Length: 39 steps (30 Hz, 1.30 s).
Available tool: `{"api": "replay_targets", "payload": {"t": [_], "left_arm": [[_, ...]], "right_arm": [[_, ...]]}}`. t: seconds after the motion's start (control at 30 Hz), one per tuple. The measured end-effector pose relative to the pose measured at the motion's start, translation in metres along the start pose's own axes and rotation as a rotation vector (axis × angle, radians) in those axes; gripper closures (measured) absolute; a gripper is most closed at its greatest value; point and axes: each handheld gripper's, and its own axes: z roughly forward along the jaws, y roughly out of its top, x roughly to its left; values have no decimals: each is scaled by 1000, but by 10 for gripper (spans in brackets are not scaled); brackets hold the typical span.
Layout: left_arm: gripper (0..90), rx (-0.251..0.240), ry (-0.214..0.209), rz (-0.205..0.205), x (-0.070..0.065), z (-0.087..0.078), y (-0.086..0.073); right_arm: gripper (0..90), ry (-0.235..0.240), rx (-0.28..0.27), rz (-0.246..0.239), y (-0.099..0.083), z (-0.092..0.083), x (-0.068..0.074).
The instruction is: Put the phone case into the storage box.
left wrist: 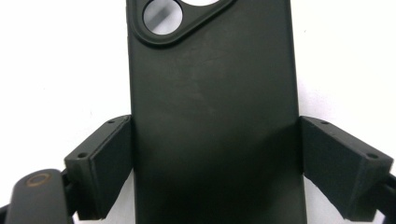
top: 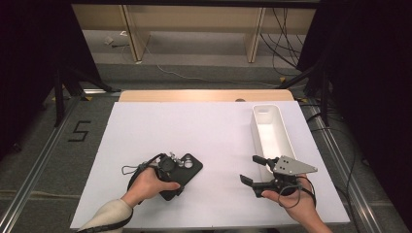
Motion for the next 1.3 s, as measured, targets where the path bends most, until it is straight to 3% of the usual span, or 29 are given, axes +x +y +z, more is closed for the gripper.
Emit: {"api": "replay_targets", "payload": {"t": [0.4, 0.77, 1.3], "left_arm": [[146, -14, -2, -9, 0, -1, -1], [153, -55, 0, -14, 0, -2, -4], [155, -236, 20, -23, 1, -17, -2]], "right_arm": [[215, 1, 1, 1, 0, 0, 0], [215, 0, 0, 3, 0, 0, 0], [216, -2, 0, 2, 0, 0, -1]]}}
